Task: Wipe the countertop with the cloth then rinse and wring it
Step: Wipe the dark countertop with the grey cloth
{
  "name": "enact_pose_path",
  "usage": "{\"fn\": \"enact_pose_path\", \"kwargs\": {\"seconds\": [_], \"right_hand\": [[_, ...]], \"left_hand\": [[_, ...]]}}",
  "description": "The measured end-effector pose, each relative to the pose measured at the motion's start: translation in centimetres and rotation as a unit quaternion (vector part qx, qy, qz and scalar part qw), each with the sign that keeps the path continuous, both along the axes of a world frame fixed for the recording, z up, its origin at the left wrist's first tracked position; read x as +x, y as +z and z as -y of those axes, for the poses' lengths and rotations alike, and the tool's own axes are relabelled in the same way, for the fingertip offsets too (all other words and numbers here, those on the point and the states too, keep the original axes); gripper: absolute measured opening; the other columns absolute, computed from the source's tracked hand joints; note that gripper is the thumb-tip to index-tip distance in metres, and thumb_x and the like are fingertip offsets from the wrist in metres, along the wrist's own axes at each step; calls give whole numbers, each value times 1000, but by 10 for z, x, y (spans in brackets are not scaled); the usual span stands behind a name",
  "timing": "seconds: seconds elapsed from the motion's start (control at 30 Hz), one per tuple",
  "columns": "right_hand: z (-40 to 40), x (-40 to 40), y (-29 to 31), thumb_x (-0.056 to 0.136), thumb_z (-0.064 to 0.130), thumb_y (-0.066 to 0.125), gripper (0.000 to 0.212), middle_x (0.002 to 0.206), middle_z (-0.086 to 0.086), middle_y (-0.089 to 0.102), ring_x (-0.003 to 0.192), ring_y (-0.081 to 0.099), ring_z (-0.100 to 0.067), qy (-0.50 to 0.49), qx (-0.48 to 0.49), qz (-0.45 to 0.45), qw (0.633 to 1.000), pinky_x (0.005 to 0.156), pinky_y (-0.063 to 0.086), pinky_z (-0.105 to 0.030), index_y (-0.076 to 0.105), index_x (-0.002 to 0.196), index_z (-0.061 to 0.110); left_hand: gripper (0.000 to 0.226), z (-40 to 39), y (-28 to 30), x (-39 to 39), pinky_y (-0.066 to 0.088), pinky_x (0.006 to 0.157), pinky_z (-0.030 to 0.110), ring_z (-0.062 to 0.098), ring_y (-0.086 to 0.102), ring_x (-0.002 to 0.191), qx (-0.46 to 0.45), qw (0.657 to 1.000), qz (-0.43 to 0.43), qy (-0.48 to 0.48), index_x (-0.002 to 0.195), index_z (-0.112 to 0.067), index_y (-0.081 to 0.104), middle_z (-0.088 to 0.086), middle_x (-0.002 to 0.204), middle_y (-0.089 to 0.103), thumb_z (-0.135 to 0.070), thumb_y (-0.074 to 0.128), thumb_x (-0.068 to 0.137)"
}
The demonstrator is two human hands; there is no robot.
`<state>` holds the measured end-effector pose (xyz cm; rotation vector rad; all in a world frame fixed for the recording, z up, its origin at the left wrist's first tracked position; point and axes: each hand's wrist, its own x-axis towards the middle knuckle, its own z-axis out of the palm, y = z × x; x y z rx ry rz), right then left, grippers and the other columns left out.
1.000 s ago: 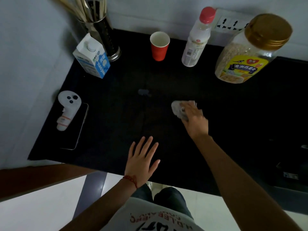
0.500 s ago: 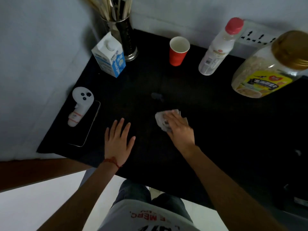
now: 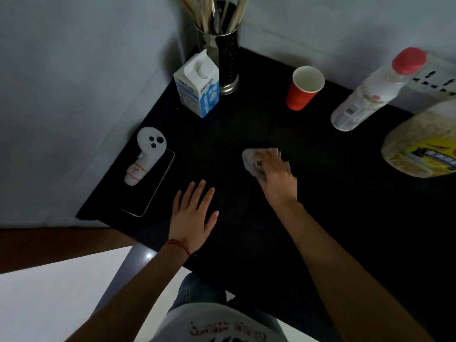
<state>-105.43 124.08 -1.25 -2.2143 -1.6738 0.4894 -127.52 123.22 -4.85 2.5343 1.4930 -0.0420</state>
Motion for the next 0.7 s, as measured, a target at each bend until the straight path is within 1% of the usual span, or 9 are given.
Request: {"fn": "enact_pose_path", "kwargs": {"seconds": [0.1, 0.2, 0.27, 0.33, 0.43, 0.5, 0.57, 0.63, 0.7], "right_hand": [[-22, -10, 7, 88, 14, 55, 54, 152, -3, 30, 138, 28, -24, -60, -25, -12, 998, 106, 39, -45, 37, 139, 18], [10, -26, 2, 86, 10, 55, 57, 153, -4, 29, 141, 26, -20, -19, -11, -21, 1000, 105, 38, -39, 36, 140, 17], [22, -25, -2, 81, 5, 61, 57, 147, -8, 39, 138, 34, -22, 5, 8, -16, 1000, 106, 39, -45, 44, 135, 12], [1, -15, -5, 80, 6, 63, 54, 144, -11, 43, 135, 38, -25, 13, 19, 11, 1000, 103, 41, -52, 48, 132, 11], [-35, -12, -4, 87, 11, 54, 53, 151, -5, 33, 141, 25, -18, -29, 0, 3, 1000, 111, 33, -41, 40, 137, 16], [-23, -22, -9, 88, 11, 53, 55, 153, -5, 29, 142, 23, -17, -37, 4, -5, 999, 109, 33, -35, 36, 139, 16], [9, -32, -14, 81, 8, 62, 56, 146, -6, 42, 137, 35, -19, 23, 35, 4, 999, 104, 39, -33, 45, 134, 13], [28, -28, -18, 69, 6, 73, 56, 130, -7, 59, 125, 52, -24, 87, 56, 16, 994, 96, 48, -41, 57, 122, 8], [12, -14, -17, 65, 5, 76, 54, 126, -10, 62, 119, 57, -28, 93, 73, 41, 992, 90, 52, -49, 60, 117, 7]], "left_hand": [[54, 0, 1, 0, 32, 108, 50, 30, 42, 133, 1, 1000, -3, 0, 133, -20, 42, 9, 143, 46, -46, 35, 87], [54, 0, 1, 0, 31, 108, 50, 30, 42, 132, -2, 1000, -8, 1, 133, -21, 41, 9, 143, 47, -47, 34, 86], [54, -1, 1, 0, 31, 108, 50, 30, 42, 132, -2, 1000, -5, 3, 133, -22, 41, 9, 143, 47, -47, 34, 86], [54, -1, 0, 0, 32, 108, 50, 29, 42, 132, 3, 1000, -1, 1, 133, -22, 41, 9, 143, 47, -47, 34, 87], [53, -1, 0, 0, 31, 108, 50, 30, 41, 133, 3, 1000, 3, 1, 133, -21, 41, 9, 143, 46, -47, 34, 87], [53, -1, 0, 1, 31, 108, 50, 30, 41, 133, 4, 1000, 3, -2, 133, -21, 42, 9, 143, 46, -46, 34, 87], [54, -1, -1, 0, 32, 108, 50, 29, 40, 133, 5, 1000, 1, -1, 133, -21, 42, 9, 143, 46, -46, 35, 86], [53, -1, -2, -1, 33, 108, 50, 27, 37, 133, 7, 1000, 2, 1, 133, -21, 41, 9, 143, 47, -46, 35, 86], [53, -1, -2, 0, 33, 108, 50, 27, 37, 133, 10, 1000, 6, 1, 133, -22, 42, 8, 143, 47, -46, 36, 86]]}}
